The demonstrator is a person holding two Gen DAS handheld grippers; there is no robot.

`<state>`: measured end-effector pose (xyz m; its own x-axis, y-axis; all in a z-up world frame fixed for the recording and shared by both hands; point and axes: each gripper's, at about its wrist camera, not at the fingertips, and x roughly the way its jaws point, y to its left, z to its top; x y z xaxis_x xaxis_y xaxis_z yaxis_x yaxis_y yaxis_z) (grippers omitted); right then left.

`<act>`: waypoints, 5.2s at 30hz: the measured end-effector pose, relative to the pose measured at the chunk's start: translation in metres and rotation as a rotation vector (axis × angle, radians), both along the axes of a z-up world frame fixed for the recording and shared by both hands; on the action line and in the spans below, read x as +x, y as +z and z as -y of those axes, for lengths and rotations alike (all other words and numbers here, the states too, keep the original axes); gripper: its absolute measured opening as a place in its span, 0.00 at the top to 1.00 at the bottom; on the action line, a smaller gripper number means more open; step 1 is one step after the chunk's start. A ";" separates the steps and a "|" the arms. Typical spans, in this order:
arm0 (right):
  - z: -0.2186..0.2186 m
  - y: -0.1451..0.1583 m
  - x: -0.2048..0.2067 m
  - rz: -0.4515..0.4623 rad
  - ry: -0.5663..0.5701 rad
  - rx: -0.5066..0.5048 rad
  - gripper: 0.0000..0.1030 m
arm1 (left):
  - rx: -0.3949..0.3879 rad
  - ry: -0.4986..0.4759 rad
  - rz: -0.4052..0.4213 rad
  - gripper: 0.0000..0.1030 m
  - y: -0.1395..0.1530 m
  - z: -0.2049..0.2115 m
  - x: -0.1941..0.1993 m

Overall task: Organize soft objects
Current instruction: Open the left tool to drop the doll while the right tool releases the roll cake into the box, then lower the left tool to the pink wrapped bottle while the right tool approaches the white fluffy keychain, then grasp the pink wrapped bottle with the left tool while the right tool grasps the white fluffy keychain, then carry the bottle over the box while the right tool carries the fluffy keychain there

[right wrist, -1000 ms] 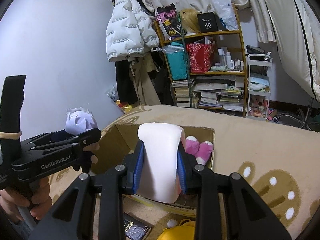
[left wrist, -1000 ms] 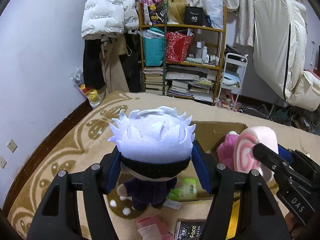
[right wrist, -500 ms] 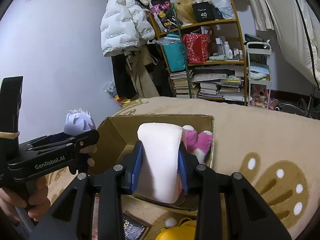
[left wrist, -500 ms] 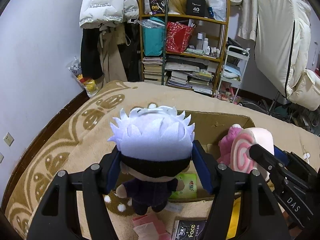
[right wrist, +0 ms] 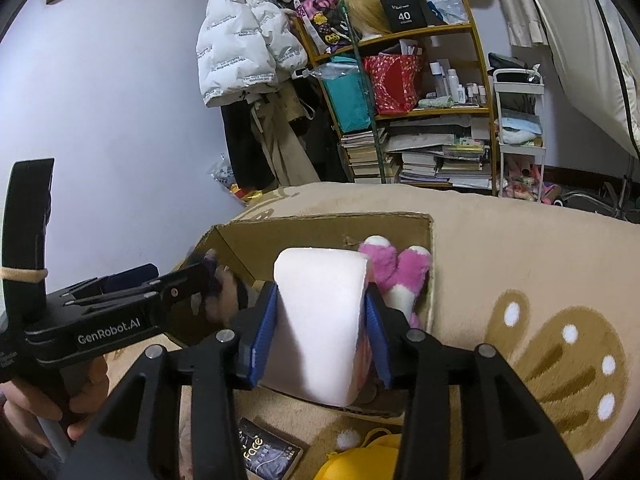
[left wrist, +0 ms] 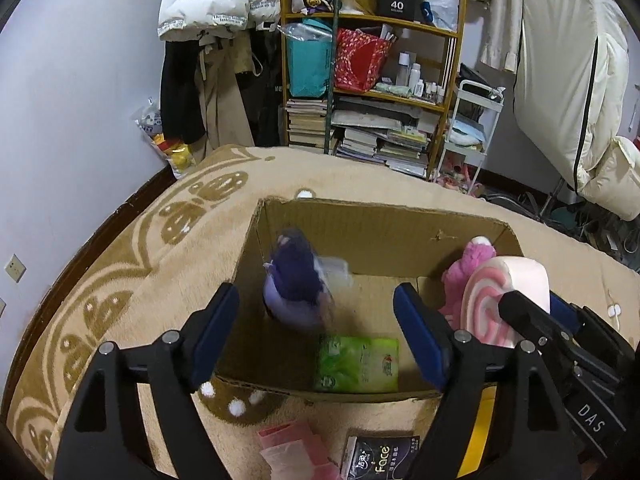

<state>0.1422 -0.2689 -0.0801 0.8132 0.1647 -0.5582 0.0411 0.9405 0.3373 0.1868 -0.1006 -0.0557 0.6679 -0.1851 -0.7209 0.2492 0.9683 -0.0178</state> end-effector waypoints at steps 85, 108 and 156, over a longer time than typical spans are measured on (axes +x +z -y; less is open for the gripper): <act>-0.010 -0.073 -0.093 -0.673 -0.046 0.026 0.14 | 0.231 0.035 -0.603 0.06 -0.091 -0.023 -0.064; -0.023 -0.108 -0.094 -0.847 -0.023 0.048 0.34 | 0.247 0.028 -0.689 0.07 -0.128 -0.031 -0.039; -0.037 -0.002 -0.116 -0.317 0.025 -0.048 0.66 | 0.125 -0.007 -0.433 0.79 -0.035 -0.040 -0.105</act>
